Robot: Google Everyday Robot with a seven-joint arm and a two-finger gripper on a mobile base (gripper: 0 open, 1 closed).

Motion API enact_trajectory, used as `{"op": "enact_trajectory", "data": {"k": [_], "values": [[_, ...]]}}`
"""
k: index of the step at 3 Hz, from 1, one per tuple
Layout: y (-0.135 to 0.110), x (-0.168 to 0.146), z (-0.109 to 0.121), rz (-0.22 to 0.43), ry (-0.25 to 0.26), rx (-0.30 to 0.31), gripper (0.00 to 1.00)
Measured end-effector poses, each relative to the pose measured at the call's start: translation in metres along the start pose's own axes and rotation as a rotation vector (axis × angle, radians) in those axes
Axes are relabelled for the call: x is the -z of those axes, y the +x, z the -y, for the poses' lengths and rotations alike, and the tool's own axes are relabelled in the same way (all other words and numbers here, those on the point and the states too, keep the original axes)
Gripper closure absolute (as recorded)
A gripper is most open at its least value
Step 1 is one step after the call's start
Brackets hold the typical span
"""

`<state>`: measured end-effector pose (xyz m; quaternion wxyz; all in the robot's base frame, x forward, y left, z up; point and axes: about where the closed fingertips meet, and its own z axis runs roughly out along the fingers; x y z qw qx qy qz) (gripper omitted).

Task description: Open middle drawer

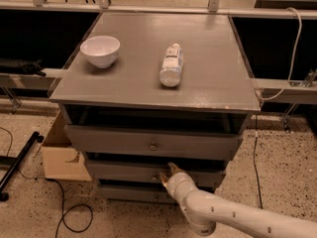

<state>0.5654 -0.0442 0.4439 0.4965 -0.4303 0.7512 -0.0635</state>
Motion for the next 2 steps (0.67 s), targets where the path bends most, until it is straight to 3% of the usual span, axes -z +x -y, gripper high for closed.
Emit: {"op": "enact_trajectory", "data": {"k": [1,2], "values": [[0.0000,0.0000,0.0000,0.000,0.000,0.000,0.00],[-0.0004,0.0000,-0.0001,0.001,-0.002,-0.002,0.00]]}}
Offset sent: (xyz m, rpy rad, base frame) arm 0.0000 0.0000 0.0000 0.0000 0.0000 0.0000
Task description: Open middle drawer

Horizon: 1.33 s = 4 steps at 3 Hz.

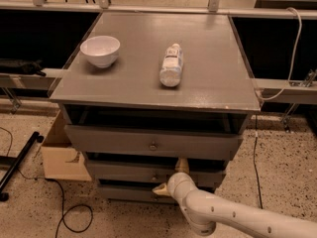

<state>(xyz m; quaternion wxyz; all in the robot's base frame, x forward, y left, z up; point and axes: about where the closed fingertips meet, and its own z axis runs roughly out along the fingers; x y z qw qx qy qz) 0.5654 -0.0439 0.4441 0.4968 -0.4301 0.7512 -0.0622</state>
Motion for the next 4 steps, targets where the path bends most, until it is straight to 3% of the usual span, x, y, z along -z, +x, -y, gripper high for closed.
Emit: {"op": "enact_trajectory", "data": {"k": [2,4], "values": [[-0.0155,0.0059,0.0006,0.066,-0.035,-0.031,0.00],[-0.0135,0.0017,0.0018,0.046,-0.031,-0.023,0.00]]}}
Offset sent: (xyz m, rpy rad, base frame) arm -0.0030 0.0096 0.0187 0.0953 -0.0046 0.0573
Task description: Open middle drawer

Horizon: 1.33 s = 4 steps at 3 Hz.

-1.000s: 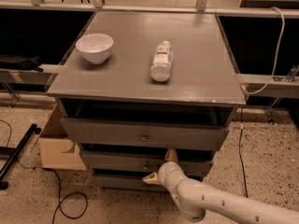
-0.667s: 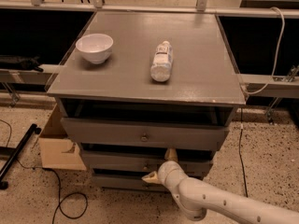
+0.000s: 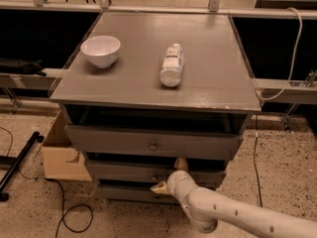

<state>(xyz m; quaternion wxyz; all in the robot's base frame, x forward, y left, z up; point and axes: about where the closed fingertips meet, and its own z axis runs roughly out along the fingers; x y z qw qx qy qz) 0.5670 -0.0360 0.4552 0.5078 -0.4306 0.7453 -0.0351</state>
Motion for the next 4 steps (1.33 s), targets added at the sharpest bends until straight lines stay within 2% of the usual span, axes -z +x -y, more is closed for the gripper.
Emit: {"op": "enact_trajectory", "data": {"k": [1,2,3,4], "values": [[0.023,-0.007,0.017,-0.066,0.035,-0.015,0.00],[0.038,-0.010,0.028,-0.104,0.057,-0.031,0.00],[0.038,-0.010,0.028,-0.104,0.057,-0.031,0.00],[0.031,-0.014,0.025,-0.116,0.053,0.036,0.00]]}}
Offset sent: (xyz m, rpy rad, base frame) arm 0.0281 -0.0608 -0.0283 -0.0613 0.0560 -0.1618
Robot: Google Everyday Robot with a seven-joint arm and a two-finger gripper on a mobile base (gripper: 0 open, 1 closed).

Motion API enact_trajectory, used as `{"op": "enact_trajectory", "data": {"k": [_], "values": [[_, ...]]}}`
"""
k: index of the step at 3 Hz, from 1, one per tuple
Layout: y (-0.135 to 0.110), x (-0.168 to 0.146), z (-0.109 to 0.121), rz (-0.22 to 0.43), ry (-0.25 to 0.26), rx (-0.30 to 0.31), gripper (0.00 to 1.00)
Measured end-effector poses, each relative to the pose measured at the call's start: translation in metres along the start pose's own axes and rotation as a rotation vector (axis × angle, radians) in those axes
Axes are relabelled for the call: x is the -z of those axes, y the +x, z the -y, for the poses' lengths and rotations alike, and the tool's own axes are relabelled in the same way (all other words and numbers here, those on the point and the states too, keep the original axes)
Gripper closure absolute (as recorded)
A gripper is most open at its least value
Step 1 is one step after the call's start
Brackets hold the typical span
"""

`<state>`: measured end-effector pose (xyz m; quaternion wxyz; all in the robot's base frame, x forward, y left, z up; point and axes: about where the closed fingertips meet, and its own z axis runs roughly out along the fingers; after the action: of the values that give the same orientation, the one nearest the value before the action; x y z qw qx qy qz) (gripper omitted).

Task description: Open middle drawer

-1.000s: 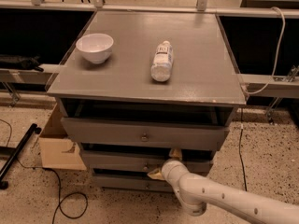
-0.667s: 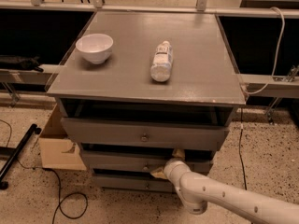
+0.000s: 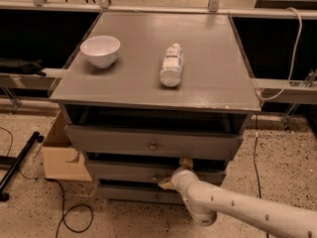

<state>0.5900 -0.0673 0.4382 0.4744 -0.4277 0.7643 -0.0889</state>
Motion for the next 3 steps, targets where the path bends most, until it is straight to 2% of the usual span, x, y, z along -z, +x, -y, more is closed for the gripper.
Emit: {"op": "enact_trajectory", "data": {"k": [1,2,3], "values": [[-0.0062,-0.0036,-0.0018,-0.010,0.005,0.066,0.00],[-0.0062,-0.0036,-0.0018,-0.010,0.005,0.066,0.00],[-0.0062,-0.0036,-0.0018,-0.010,0.005,0.066,0.19]]}}
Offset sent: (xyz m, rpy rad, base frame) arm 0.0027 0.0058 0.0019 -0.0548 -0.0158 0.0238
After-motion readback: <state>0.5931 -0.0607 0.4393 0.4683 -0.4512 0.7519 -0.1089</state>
